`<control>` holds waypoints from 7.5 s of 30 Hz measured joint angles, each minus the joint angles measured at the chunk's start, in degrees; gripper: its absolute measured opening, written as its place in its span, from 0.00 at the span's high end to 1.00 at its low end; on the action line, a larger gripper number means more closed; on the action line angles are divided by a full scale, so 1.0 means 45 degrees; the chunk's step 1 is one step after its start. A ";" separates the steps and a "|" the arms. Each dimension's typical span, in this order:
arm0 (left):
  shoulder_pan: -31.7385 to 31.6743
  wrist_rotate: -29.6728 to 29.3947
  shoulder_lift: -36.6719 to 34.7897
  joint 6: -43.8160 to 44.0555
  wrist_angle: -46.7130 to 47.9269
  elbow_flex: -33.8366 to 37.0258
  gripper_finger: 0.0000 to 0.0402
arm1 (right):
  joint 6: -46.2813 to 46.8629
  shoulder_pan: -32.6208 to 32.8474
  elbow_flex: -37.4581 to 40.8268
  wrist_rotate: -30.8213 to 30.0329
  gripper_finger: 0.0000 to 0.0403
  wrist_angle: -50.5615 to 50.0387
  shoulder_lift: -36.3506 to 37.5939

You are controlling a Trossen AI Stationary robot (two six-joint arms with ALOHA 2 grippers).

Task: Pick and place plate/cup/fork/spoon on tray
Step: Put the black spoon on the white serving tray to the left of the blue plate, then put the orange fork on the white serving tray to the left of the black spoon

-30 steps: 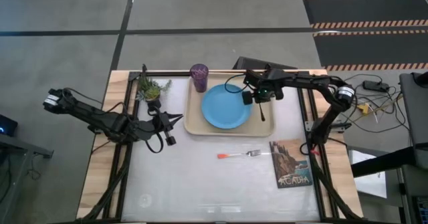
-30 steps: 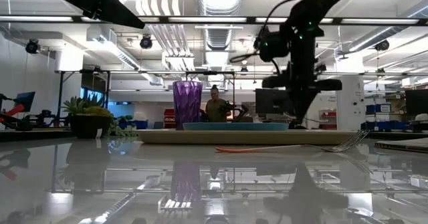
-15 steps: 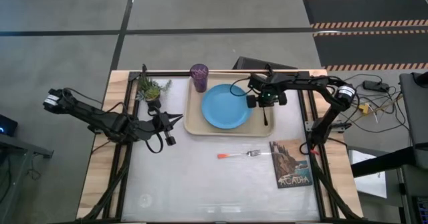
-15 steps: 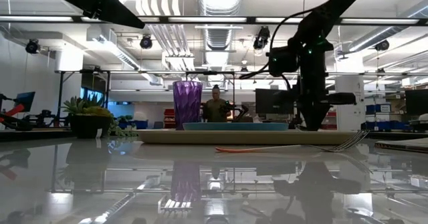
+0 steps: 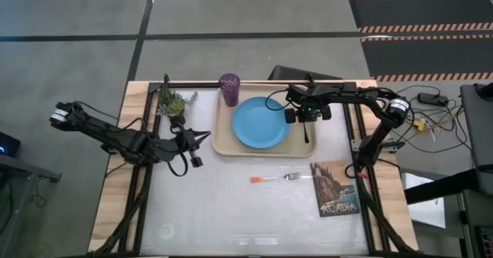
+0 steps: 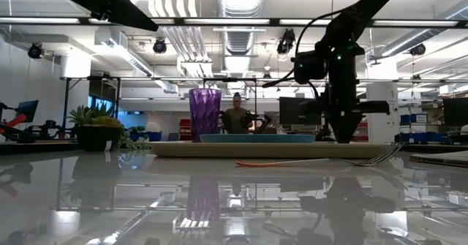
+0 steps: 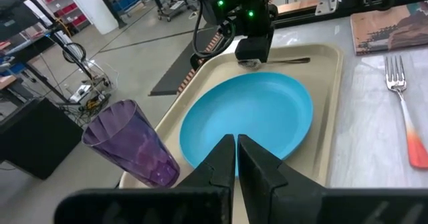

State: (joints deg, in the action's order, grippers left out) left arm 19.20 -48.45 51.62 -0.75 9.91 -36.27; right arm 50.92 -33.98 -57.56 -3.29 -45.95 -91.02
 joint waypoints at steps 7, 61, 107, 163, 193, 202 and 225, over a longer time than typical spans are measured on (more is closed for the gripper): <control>0.0005 -0.0005 0.0000 0.0000 0.0000 0.0000 1.00 | -0.0140 -0.0020 -0.0038 -0.0071 0.81 -0.0172 0.0018; -0.0015 -0.0010 0.0000 -0.0033 -0.0063 0.0000 1.00 | -0.4854 1.0739 -0.3849 0.1403 0.90 -0.0374 -0.2456; -0.0010 -0.0010 0.0000 -0.0029 -0.0083 0.0010 1.00 | -0.7599 1.0744 -0.3769 -0.0288 0.89 -0.0041 -0.3672; -0.0850 0.6271 0.6449 0.4104 -0.8718 -0.0053 0.68 | -2.3542 1.3220 -0.3784 -1.4730 0.98 0.0889 -0.1569; -0.1735 0.6645 0.9418 0.4765 -1.1778 -0.0709 0.54 | -2.7804 1.3006 -0.3784 -1.4606 0.98 0.2816 -0.1574; -0.1855 0.7110 0.9418 0.4722 -1.1588 -0.0665 0.62 | -2.8683 1.2865 -0.3784 -1.4606 0.98 0.3437 -0.1579; -0.1831 0.7261 0.9413 0.4381 -1.1493 -0.0651 1.00 | -2.8943 1.2716 -0.3784 -1.4488 0.85 0.4513 -0.1583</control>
State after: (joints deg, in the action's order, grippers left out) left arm 10.96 -15.77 93.97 18.96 -41.81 -39.20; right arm -79.33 23.24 -74.59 -68.48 -25.65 -98.15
